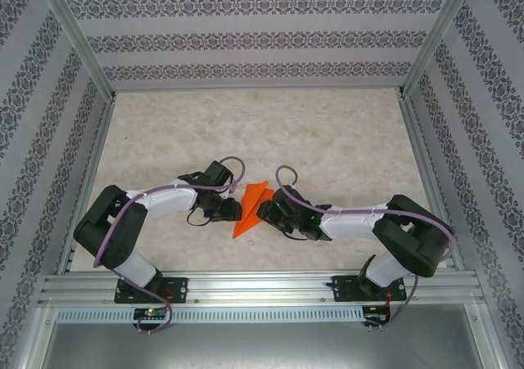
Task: Fold a paper plane with a square sheet of paper (pick it up from the middle)
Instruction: Turn over the paper at the center of the table.
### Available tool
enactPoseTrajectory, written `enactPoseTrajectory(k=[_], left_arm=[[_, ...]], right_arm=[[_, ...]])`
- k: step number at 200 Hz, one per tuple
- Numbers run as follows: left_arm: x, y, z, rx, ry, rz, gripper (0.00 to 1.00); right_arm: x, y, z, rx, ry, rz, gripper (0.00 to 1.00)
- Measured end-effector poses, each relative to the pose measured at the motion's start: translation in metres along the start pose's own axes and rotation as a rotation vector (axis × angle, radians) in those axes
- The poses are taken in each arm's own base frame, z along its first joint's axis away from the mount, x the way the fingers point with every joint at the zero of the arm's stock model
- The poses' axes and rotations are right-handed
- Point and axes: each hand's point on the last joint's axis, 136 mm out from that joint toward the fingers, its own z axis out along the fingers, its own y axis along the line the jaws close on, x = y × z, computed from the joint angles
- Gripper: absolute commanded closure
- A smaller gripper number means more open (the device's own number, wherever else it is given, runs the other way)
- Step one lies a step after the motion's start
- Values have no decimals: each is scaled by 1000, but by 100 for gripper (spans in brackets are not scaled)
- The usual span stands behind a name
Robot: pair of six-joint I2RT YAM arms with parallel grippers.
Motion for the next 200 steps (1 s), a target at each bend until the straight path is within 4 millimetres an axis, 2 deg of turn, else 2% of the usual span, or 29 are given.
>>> enactPoseTrajectory(k=[38, 64, 106, 146, 200], left_arm=[[0, -1, 1, -4, 10, -1, 59], [0, -2, 1, -9, 17, 0, 59], [0, -2, 2, -11, 20, -1, 60], [0, -2, 2, -10, 20, -5, 61], [0, -2, 2, -10, 21, -7, 64]], right_arm=[[-5, 1, -2, -4, -13, 7, 55], [-4, -5, 6, 8, -10, 19, 56], [-5, -3, 9, -4, -8, 37, 60], [-5, -1, 9, -17, -4, 41, 57], [-9, 20, 16, -124, -17, 37, 55]])
